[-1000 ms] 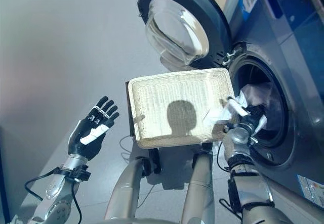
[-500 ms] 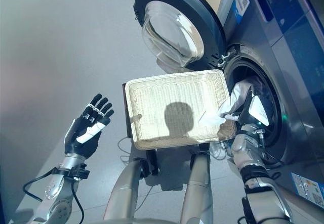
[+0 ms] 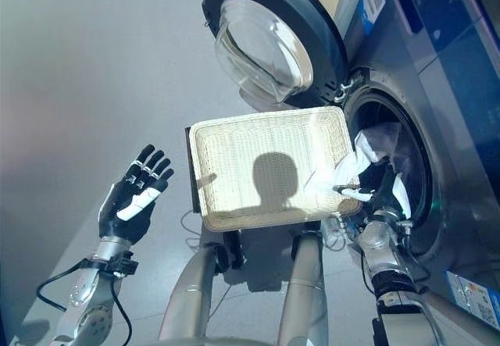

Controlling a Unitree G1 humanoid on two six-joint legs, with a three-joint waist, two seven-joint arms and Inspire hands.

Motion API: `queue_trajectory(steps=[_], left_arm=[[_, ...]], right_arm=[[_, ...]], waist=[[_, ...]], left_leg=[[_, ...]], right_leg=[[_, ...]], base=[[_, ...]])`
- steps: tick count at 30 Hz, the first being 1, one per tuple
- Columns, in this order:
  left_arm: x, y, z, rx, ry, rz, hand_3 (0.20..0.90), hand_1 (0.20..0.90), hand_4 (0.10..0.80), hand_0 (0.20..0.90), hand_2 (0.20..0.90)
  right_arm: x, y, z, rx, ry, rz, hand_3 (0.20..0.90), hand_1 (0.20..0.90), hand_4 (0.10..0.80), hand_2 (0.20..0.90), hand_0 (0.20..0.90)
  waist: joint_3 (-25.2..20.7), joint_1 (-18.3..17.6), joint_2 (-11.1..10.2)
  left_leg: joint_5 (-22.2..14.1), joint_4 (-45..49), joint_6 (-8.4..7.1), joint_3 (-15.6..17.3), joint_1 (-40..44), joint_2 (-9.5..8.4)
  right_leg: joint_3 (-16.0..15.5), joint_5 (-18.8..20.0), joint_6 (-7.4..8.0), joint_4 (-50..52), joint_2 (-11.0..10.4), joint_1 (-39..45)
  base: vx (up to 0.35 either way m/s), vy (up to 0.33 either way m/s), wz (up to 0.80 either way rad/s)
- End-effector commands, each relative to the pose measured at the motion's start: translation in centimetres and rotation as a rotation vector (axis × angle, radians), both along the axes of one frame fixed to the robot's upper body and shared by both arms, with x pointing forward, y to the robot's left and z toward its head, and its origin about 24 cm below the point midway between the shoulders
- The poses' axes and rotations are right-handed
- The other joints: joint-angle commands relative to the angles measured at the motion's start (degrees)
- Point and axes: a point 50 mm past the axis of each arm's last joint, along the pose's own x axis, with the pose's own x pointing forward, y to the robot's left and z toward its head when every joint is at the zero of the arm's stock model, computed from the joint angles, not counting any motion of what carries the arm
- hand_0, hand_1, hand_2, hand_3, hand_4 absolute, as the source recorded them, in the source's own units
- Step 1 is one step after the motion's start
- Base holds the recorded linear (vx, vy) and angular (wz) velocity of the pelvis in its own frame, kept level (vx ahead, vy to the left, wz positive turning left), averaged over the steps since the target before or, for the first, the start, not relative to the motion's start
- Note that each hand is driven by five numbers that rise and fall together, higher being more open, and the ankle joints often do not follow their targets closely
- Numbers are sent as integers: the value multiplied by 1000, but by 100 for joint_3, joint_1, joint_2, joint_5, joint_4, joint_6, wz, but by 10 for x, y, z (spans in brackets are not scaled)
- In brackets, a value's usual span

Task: Pick up the clothes and place them into the washing machine

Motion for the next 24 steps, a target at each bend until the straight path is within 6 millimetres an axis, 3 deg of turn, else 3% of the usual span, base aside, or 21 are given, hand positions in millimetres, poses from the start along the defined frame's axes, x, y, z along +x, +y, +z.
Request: queue_trajectory(steps=[1, 11, 14, 15, 16, 18, 20, 24], left_arm=[[-10, 27, 37, 75, -180, 34, 900, 900, 800, 900, 900], [-11, 25, 41, 99, -191, -7, 900, 900, 800, 900, 900], [-11, 26, 43, 115, -207, 15, 900, 900, 800, 900, 900], [-11, 25, 46, 120, -220, 21, 900, 900, 800, 900, 900], [-11, 25, 45, 120, -218, 21, 900, 900, 800, 900, 900], [-10, 22, 48, 138, -232, 15, 900, 900, 800, 900, 900], [-10, 21, 49, 141, -236, 5, 900, 900, 800, 900, 900], [-15, 18, 49, 173, -213, -62, 900, 900, 800, 900, 900]], right_arm=[[-6, -6, 16, 128, -153, 107, 900, 900, 800, 900, 900], [-7, 19, 24, 195, -207, 272, 900, 900, 800, 900, 900], [-3, 22, 60, -180, -249, 354, 900, 900, 800, 900, 900], [-2, 19, 65, -313, -235, 350, 900, 900, 800, 900, 900], [-3, 19, 65, -314, -232, 350, 900, 900, 800, 900, 900], [3, 15, 83, -606, -193, 389, 900, 900, 800, 900, 900], [4, 15, 91, -694, -187, 425, 900, 900, 800, 900, 900], [-5, 11, 107, -921, -146, 548, 900, 900, 800, 900, 900]], waist=[[-140, -84, -96], [-205, -136, -172], [-213, -143, -192], [-192, -154, -201], [-216, -137, -186], [-223, -124, -182], [-205, -142, -187], [-266, -143, -220]], left_leg=[[604, -840, -488, -494, 41, 227], [624, -886, -500, -494, 76, 213], [623, -899, -486, -503, 51, 212], [817, -950, -443, -480, -23, 186], [613, -895, -482, -512, 46, 210], [620, -906, -468, -532, 27, 206], [808, -935, -431, -502, -57, 186], [839, -969, -451, -531, -54, 200]], right_leg=[[-21, -274, -114, 28, -10, 195], [-55, -240, -101, -2, -27, 232], [-59, -242, -88, -28, -30, 242], [-63, -40, -113, -127, -55, 198], [-54, -247, -81, -27, -31, 245], [-64, -252, -76, -8, -44, 226], [-79, -61, -106, -78, -67, 162], [-120, -74, -88, -70, -76, 170]], base=[[-5, -10, -4], [0, 0, 0], [-31, 2, 0], [0, 0, 0], [0, 0, 0], [47, -5, 0], [-108, 10, 7], [-29, -21, 3]])
